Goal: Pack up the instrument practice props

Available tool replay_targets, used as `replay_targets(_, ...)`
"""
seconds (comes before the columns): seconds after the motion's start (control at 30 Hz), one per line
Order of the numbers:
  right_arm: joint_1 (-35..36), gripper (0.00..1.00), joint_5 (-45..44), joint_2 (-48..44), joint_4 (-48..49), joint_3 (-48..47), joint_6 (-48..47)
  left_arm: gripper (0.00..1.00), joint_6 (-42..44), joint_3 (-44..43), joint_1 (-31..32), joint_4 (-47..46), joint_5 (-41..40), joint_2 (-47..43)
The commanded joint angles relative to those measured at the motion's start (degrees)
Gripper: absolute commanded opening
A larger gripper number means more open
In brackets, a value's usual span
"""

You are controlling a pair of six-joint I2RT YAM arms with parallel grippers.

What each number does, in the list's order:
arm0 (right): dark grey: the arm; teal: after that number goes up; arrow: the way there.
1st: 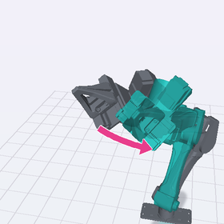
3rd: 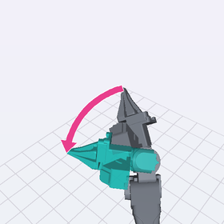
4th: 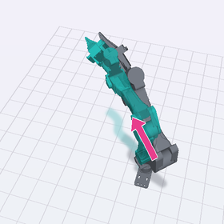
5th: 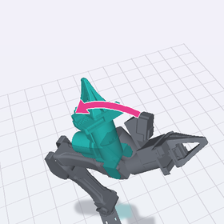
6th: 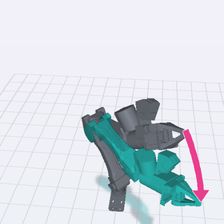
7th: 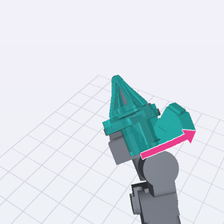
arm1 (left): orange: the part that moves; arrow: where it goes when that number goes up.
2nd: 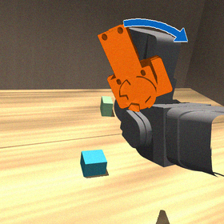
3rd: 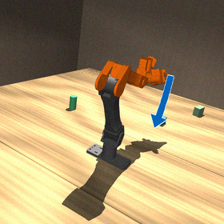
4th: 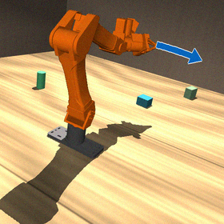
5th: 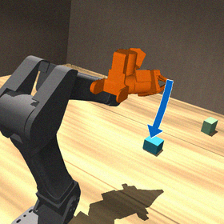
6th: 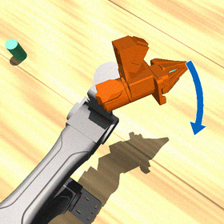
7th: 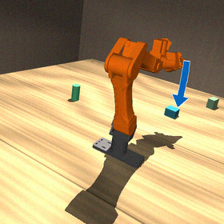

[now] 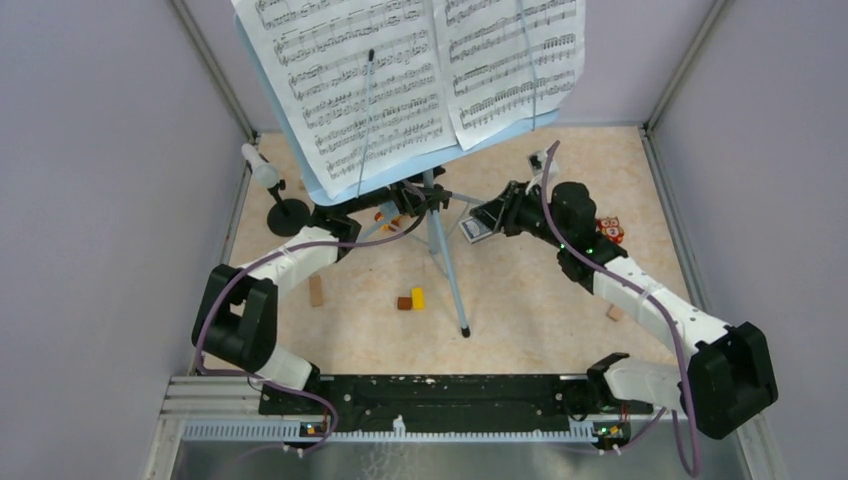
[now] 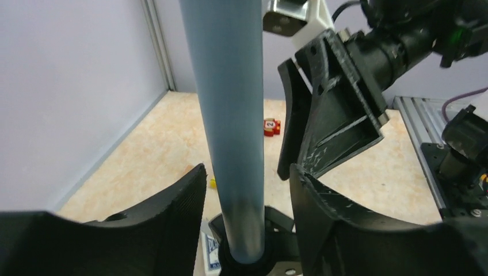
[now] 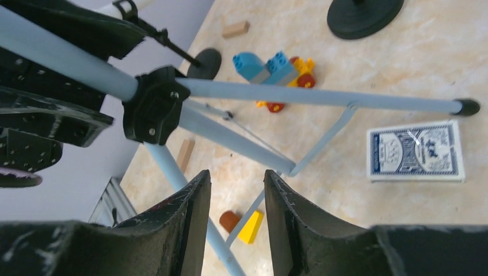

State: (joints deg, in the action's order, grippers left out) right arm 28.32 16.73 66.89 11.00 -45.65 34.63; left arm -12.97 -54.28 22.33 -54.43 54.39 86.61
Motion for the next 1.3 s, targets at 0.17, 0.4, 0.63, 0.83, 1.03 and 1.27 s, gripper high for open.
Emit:
replay_targets(0.17, -0.02, 0.42, 1.31, -11.75, -7.73, 1.08, -6.04, 0.99, 8.29, 4.3, 0.34, 8.21, -5.61, -6.51)
replay_targets(0.4, -0.01, 0.46, -3.51, -23.7, -16.6, 3.36, -11.9, 0.99, 7.1, 14.54, 0.35, 14.06, -20.12, -22.12)
replay_targets(0.63, -0.04, 0.49, -3.03, -26.89, -28.3, -3.35, -14.18, 0.99, 0.68, 21.72, 0.35, 39.62, -38.73, -47.4)
replay_targets(0.83, -0.03, 0.49, -3.75, -24.23, -39.38, -13.99, -12.83, 0.99, -14.15, 15.23, 0.35, 74.0, -53.72, -69.75)
replay_targets(1.03, -0.02, 0.49, 1.35, -21.67, -42.17, -22.76, -7.88, 0.98, -16.04, -4.42, 0.35, 86.26, -56.47, -71.95)
replay_targets(1.27, -0.01, 0.48, 10.62, -19.34, -35.09, -28.23, 1.34, 0.98, -12.9, -40.25, 0.34, 96.68, -47.49, -48.44)
